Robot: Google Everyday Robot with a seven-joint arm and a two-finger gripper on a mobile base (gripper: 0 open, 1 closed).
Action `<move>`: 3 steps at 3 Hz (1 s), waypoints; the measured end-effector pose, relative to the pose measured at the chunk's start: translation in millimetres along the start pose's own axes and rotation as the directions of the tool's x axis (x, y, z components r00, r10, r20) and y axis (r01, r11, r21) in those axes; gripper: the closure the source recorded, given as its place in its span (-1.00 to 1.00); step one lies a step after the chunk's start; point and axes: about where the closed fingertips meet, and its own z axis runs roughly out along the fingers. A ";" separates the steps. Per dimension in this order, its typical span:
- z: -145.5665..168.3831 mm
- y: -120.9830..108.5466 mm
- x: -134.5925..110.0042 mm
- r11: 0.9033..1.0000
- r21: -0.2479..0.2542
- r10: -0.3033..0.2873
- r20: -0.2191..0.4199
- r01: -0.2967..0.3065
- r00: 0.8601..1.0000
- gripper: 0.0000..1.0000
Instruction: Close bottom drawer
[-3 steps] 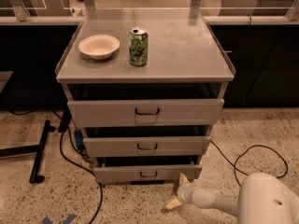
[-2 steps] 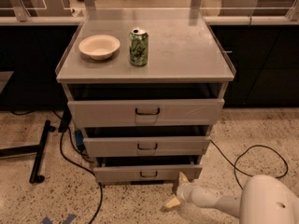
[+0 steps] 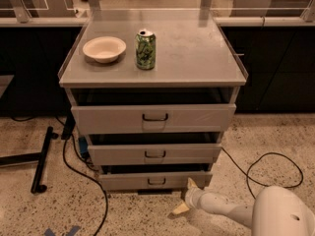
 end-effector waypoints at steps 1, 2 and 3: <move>6.6 -4.7 0.6 1.000 0.004 0.008 0.007 -0.008 1.000 -1.00; 5.3 -5.9 11.9 1.000 0.004 0.027 0.000 -0.027 1.000 -1.00; -3.6 -5.8 25.6 0.999 0.014 0.041 -0.004 -0.041 0.999 -1.00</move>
Offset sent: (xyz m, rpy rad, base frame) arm 0.0041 -0.0268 -0.0175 0.0173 0.0227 -0.0437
